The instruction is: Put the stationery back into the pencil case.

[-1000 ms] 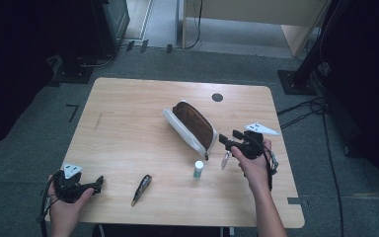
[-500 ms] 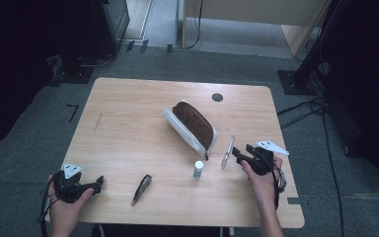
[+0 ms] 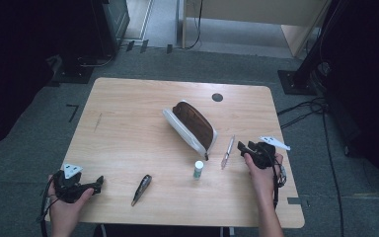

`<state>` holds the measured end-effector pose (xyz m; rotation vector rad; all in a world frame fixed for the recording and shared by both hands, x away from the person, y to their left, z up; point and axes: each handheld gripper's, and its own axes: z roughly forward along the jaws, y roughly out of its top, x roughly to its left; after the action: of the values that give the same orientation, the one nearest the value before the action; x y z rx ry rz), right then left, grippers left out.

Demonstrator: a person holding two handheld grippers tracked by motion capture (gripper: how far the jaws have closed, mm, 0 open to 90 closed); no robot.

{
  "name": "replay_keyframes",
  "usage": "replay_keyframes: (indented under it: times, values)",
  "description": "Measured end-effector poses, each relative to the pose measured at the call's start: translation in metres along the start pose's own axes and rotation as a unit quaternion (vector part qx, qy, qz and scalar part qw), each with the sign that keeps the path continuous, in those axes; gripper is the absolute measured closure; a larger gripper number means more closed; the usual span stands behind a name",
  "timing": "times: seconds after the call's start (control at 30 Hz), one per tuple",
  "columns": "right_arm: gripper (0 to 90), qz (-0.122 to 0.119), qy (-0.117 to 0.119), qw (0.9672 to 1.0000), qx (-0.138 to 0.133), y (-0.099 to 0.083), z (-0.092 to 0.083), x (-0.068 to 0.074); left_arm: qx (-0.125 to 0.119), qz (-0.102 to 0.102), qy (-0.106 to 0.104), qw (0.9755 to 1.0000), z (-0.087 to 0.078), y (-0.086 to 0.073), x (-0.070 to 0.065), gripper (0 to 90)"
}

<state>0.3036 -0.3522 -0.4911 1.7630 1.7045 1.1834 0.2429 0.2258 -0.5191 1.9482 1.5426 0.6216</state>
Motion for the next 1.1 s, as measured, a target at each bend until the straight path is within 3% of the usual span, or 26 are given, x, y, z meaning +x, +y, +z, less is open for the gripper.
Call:
replay_keyframes:
  times: [0.2, 0.57, 0.73, 0.87, 1.0, 1.1]
  values:
    - [63.9, 0.002, -0.021, 0.9995, 0.025, 0.003, 0.015, 0.001, 0.000, 0.000, 0.000, 1.0000, 0.000, 0.000, 0.000, 0.0]
    - [63.6, -0.010, -0.061, 0.9973, 0.041, 0.015, 0.033, 0.012, 0.000, 0.000, 0.000, 1.0000, 0.000, 0.000, 0.000, 0.0]
    - [65.6, 0.001, -0.060, 0.9965, 0.059, 0.015, 0.041, 0.009, 0.001, 0.002, -0.001, 1.0000, 0.000, 0.000, 0.000, 0.0]
    - [66.2, 0.012, -0.041, 0.9970, 0.064, 0.017, 0.047, 0.013, 0.001, 0.002, -0.001, 1.0000, 0.000, 0.000, 0.000, 0.0]
    - [66.1, 0.004, -0.044, 0.9963, 0.074, 0.020, 0.056, 0.022, 0.001, 0.002, -0.001, 1.0000, 0.000, 0.000, 0.000, 0.0]
    - [65.2, 0.007, -0.062, 0.9947, 0.082, 0.022, 0.062, 0.027, 0.001, 0.002, -0.001, 1.0000, 0.000, 0.000, 0.000, 0.0]
